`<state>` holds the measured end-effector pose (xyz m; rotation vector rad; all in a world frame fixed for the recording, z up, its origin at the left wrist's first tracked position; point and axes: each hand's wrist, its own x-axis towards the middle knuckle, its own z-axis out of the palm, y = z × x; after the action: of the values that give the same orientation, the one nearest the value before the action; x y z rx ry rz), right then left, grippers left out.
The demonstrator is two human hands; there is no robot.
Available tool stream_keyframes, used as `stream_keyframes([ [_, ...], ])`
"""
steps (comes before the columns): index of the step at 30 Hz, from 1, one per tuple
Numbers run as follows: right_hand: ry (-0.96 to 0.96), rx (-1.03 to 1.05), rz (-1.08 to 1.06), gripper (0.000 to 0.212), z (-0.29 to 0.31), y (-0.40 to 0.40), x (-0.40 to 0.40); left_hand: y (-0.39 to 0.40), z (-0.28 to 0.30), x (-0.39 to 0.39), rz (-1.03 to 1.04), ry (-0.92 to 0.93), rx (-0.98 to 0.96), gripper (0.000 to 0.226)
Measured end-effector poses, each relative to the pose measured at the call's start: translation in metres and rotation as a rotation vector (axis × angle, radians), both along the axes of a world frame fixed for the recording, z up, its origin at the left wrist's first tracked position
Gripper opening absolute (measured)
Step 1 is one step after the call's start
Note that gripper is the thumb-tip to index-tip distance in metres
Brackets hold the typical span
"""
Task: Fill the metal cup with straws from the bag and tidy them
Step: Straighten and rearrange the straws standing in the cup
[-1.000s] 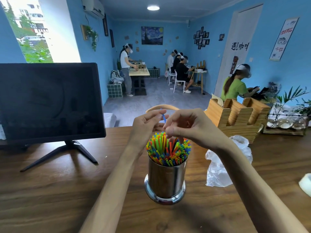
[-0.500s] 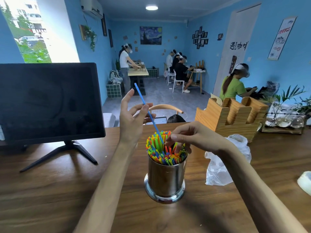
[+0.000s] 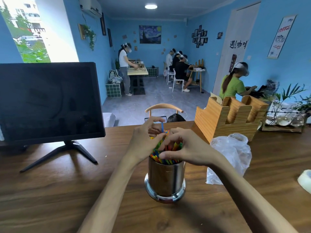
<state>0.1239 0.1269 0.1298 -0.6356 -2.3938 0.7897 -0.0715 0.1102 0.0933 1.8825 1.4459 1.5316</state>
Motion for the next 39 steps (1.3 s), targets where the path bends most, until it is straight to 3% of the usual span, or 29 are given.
stream_keyframes([
  [2,-0.039,0.03,-0.005,0.013,0.0,-0.002,-0.003,-0.001,-0.002,-0.002,0.042,0.062,-0.015,0.029],
  [12,-0.18,0.109,-0.019,0.01,0.012,-0.001,-0.009,-0.002,-0.001,-0.007,0.017,0.067,-0.152,0.02],
  [27,-0.484,0.368,-0.012,0.009,0.024,-0.008,-0.022,-0.001,-0.003,-0.01,0.021,0.117,-0.174,0.031],
  [31,-0.575,0.429,-0.026,0.019,0.025,-0.012,-0.025,-0.003,0.0,-0.011,0.009,0.149,-0.151,0.037],
  [39,-0.447,0.429,-0.047,0.02,0.022,-0.004,-0.019,-0.005,-0.001,-0.011,-0.004,0.129,-0.166,0.036],
])
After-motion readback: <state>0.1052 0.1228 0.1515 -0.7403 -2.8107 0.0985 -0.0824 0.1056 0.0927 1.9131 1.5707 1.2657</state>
